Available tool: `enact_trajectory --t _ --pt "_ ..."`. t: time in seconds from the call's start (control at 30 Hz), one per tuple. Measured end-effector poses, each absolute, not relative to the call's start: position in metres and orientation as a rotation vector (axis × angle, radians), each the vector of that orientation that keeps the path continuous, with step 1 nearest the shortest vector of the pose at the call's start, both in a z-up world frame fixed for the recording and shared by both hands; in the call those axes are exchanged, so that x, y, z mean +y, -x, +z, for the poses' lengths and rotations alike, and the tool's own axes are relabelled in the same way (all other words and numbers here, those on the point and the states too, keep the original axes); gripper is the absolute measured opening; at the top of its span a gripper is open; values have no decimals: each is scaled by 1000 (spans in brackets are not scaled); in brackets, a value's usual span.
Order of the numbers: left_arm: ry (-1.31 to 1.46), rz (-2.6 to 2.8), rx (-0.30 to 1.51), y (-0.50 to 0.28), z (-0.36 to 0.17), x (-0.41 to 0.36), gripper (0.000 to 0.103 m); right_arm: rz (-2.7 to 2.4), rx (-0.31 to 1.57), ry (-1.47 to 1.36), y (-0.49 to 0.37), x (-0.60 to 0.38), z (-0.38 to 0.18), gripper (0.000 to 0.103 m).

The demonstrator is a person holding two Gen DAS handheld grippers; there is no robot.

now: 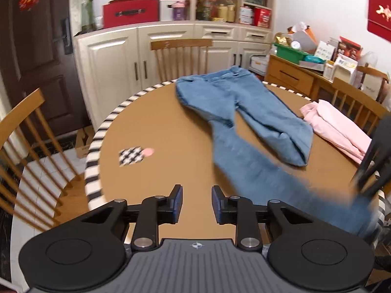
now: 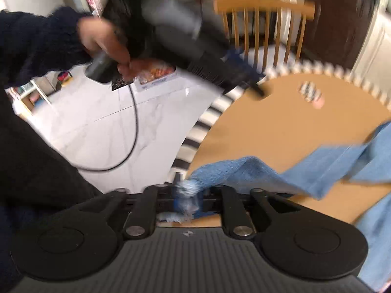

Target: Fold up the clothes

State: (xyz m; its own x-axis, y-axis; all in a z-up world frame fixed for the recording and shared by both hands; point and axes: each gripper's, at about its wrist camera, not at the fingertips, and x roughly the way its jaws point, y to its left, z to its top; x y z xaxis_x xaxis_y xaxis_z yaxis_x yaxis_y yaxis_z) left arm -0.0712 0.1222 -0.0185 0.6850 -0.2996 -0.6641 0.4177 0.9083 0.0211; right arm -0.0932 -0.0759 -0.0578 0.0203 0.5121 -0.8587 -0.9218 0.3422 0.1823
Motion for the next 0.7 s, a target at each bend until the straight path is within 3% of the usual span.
enact_trajectory --t 0.03,0.1,0.23,0.33,0.47,0.53,0.6,0.67,0.7 --pt "-178 -404 713 67 -17 116 28 1171 1082 463 93 -73 -71 45" --pt "-177 -399 725 61 -14 107 30 1167 1105 360 98 -84 -80 43" --pt "-165 -343 791 60 -21 80 34 983 1092 83 93 -151 -82 56" --pt "-207 -322 860 70 -38 48 35 724 1055 -114 73 -214 -84 57" --pt "-354 -329 856 102 -50 1 38 554 1042 -164 54 -245 -89 59" --pt "-459 -326 813 120 -55 -22 59 562 1030 -206 52 -250 -91 62" --pt "-572 -324 779 133 -67 -43 64 569 1029 -241 47 -257 -90 62" --pt "-654 -293 822 131 -89 -54 61 566 1038 -252 44 -261 -91 62" --pt "-669 -274 863 127 -100 -55 41 568 1046 -251 43 -260 -93 62"
